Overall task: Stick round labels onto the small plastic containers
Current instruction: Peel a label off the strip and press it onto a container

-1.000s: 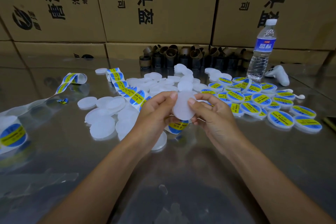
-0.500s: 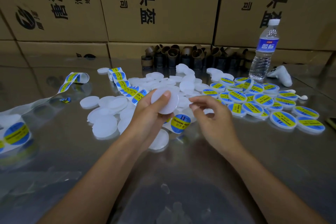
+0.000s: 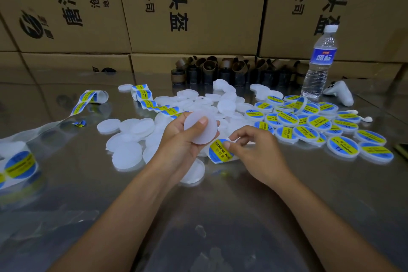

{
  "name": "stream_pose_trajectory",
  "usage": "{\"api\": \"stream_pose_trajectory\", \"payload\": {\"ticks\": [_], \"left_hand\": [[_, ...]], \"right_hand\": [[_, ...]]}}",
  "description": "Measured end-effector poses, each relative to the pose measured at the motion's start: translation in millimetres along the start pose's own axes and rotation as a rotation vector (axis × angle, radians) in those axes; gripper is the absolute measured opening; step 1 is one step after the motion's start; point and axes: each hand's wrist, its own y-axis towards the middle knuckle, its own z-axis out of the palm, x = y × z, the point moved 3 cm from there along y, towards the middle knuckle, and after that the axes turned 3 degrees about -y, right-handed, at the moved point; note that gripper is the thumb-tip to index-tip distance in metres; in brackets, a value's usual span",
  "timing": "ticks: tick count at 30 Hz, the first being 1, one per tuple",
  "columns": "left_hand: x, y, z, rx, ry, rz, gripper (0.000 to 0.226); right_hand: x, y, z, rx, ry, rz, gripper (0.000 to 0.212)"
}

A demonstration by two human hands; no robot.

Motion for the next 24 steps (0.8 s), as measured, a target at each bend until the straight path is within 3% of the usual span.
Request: {"api": "stream_pose_trajectory", "payload": {"ticks": [7, 15, 21, 24], "left_hand": [[0.1, -0.8, 0.2, 0.007, 0.031, 0.003, 0.021], [3.7, 1.4, -8.7, -0.188, 0.114, -0.068, 0.010], [14.0, -0.2, -6.8, -0.139, 0.321, -0.152, 0.023], [12.1, -0.5, -6.6, -0.126, 0.336, -0.133, 0.015]], "right_hand": [[-4.4, 4.3, -6.6, -0.078, 0.253, 0.202, 0.017], [-5.9, 3.9, -6.1, -0.163, 0.519, 0.339, 0.011], [0.5, 1.0, -0.5, -0.078, 0.497, 0.217, 0.009], [7.2, -3.4, -4.5, -0.266, 0.177, -0.066, 0.012]]}}
